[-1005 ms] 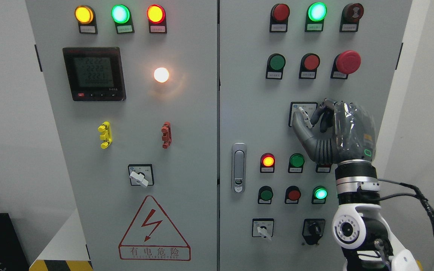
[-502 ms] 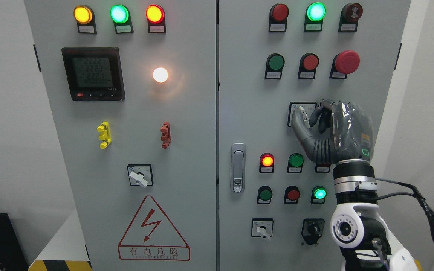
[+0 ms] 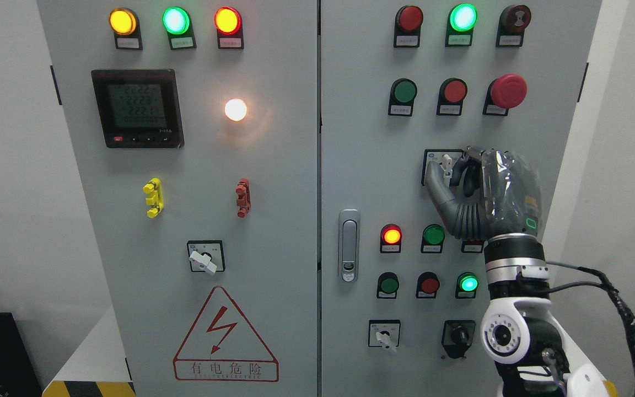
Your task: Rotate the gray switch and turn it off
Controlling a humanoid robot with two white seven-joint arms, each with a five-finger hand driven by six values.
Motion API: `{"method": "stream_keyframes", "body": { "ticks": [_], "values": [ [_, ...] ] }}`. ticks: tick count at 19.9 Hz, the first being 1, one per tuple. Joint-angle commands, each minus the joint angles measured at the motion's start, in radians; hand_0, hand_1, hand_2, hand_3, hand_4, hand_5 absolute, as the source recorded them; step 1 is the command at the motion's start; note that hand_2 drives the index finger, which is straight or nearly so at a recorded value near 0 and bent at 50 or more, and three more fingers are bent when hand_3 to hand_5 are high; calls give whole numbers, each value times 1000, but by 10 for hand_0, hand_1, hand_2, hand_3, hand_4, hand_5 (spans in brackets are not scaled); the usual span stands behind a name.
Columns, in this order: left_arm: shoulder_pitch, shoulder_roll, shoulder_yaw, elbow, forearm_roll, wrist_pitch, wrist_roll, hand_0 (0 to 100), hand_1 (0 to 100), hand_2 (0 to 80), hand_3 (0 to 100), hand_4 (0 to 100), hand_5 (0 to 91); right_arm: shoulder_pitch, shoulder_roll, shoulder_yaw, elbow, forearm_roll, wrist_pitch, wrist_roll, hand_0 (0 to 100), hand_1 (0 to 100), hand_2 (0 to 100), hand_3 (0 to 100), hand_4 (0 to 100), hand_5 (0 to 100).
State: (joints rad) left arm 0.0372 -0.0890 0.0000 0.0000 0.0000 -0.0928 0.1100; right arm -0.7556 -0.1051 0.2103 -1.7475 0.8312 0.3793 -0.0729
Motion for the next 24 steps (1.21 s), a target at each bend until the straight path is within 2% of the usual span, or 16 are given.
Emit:
{"method": "stream_keyframes", "body": {
  "ticks": [1,6,19,24],
  "values": [
    [1,0,32,23,-8,2,-1,120,389,0,0,0,0,-4,5,3,3,2,0,2,523,349,726,998,890,1000],
    [0,0,32,23,-8,2,-1,120,389,0,0,0,0,-5,5,4,2,2,-2,-2,544,339,729,1000,891,1000],
    [0,0,32,23,-8,2,-1,120,389,0,0,0,0,-4,-13,-6,-4,2,-5,-5,510,356,726,1000,891,1000],
    [0,0,32,23,-8,2,-1,120,389,0,0,0,0,1,-27,-12,-23,2,-8,-28,513,357,725,999,893,1000]
  ]
}}
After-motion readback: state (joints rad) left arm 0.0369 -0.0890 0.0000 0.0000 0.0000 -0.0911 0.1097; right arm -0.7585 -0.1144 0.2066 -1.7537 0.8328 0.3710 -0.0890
